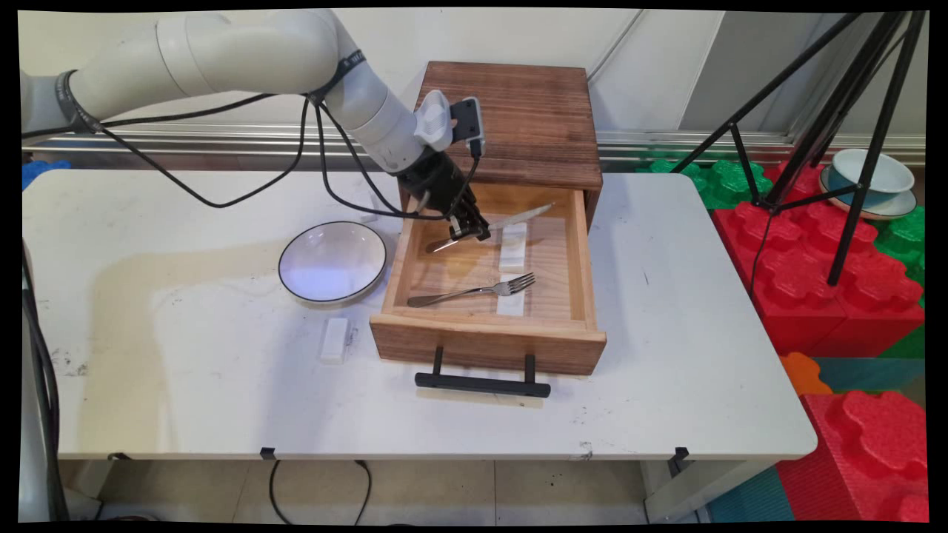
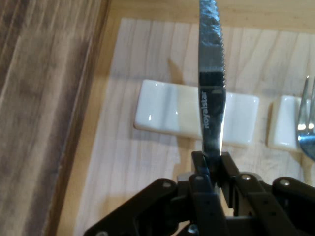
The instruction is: Place the picked object into the drawer
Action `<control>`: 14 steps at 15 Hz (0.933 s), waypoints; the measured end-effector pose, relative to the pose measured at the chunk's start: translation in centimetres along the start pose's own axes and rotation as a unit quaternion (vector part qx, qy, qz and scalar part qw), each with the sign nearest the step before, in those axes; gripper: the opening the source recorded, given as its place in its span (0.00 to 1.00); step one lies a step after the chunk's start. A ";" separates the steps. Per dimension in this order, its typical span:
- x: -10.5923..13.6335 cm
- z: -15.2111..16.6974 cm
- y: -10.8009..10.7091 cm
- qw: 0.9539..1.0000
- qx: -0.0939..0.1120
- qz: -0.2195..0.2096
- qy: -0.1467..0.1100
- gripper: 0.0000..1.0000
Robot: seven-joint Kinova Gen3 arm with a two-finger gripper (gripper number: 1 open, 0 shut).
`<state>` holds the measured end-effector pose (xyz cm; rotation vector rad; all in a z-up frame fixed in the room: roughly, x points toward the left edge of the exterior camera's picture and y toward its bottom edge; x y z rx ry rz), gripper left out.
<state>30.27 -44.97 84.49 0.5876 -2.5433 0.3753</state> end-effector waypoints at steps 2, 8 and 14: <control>-0.5 0.5 0.1 1.000 -0.002 -0.001 -0.004 0.00; -1.2 1.6 0.1 1.000 -0.004 -0.002 -0.008 1.00; -1.2 1.9 0.0 1.000 -0.002 -0.003 -0.004 1.00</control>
